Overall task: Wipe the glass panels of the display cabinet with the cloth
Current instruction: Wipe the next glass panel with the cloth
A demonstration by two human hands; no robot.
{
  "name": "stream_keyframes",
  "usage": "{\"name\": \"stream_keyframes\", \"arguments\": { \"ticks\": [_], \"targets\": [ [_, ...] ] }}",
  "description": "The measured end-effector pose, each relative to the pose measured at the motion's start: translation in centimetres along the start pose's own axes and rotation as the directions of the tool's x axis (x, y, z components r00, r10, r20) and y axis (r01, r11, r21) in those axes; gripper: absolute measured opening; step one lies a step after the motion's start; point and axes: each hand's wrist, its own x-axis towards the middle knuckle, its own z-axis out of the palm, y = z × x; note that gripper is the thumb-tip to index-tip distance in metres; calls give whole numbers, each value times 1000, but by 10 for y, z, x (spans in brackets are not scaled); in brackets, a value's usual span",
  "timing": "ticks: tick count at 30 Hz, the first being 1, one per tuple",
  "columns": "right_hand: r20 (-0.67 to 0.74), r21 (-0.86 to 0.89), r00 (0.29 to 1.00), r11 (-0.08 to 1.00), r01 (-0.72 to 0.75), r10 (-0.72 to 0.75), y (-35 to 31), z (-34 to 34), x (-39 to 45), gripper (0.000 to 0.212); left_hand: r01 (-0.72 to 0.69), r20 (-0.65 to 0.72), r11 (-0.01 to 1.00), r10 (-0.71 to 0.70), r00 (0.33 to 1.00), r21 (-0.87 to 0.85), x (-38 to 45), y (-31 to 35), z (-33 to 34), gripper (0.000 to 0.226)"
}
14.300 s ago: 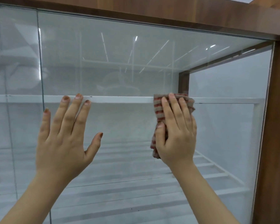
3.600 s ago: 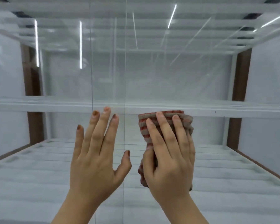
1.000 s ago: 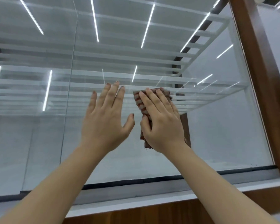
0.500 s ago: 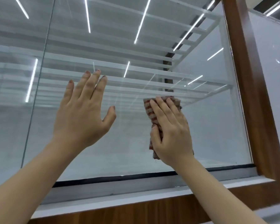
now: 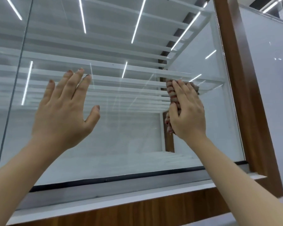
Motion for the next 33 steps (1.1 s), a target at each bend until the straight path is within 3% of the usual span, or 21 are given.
{"name": "stream_keyframes", "arguments": {
  "ticks": [2,7,15,21,28,33],
  "targets": [
    [-7,9,1000,1000,9,-9,-5,-1,-23,56,0,8,1000,0,1000,-3,2,0,-1,73],
    [65,39,972,974,222,-224,-34,7,-38,54,63,19,997,-62,998,-55,5,25,-6,73],
    [13,13,998,998,54,-55,-13,-1,-30,56,-52,25,995,54,998,-81,13,91,17,71],
    [62,42,971,973,228,-230,4,-7,-38,53,-55,16,996,56,998,-65,11,93,26,69],
    [66,-26,996,998,65,-63,45,-16,32,58,-55,-9,996,54,998,-64,10,93,27,68],
    [11,-24,998,998,-55,55,84,-31,-7,61,-47,-8,997,47,999,-63,10,95,28,69]
  ]
}}
